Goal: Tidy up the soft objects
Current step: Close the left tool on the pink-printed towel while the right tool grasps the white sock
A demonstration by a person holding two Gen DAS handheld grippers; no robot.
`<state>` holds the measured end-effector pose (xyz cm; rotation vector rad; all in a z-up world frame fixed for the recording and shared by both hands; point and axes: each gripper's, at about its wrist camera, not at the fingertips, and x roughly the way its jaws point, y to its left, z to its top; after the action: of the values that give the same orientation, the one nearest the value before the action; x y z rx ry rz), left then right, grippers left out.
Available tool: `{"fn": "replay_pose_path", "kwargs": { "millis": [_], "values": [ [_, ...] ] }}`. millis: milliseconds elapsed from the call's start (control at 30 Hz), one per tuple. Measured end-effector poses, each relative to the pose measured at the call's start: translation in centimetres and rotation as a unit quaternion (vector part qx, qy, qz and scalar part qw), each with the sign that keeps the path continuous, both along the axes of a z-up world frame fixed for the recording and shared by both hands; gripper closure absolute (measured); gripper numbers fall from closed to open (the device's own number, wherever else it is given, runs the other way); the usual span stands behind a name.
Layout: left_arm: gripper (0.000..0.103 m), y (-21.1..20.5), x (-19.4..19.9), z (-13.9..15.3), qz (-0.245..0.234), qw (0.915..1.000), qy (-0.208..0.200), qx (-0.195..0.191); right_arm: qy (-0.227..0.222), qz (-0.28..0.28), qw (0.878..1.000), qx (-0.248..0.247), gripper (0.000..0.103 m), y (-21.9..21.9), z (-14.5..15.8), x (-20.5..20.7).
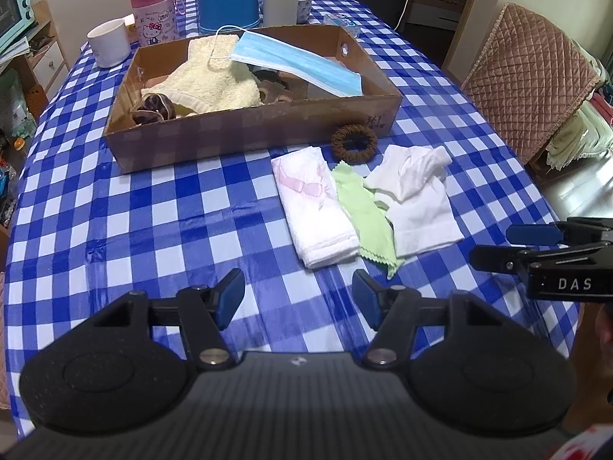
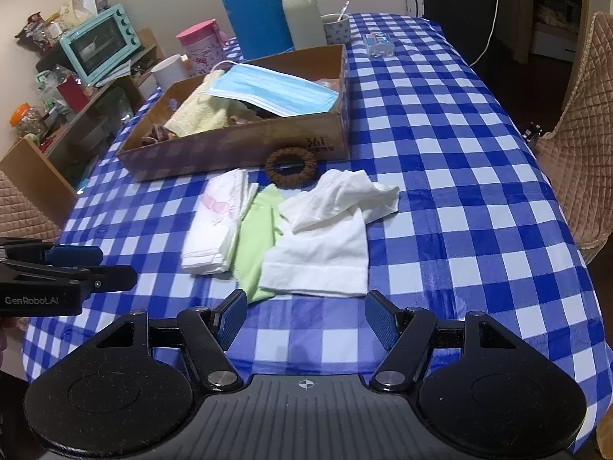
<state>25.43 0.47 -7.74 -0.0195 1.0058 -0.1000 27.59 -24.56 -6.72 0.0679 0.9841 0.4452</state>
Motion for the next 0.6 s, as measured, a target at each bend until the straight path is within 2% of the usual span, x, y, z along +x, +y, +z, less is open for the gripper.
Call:
{"fn": "replay_pose_path", "kwargs": {
  "millis": [333,600],
  "values": [
    [0.043,-0.8,4.1,-1.6,-0.008,0.9999,-0.008,0.008,-0.007,-0.051,0.999,0.015,0.035,-0.8,-1.7,4.6],
    [0.043,-1.6,8.0,-3.5,-0.015,0.9998,0.005,-0.012,0.001,-0.080,0.996,0.033,0.035,-0.7,-3.2,7.9]
  ]
}}
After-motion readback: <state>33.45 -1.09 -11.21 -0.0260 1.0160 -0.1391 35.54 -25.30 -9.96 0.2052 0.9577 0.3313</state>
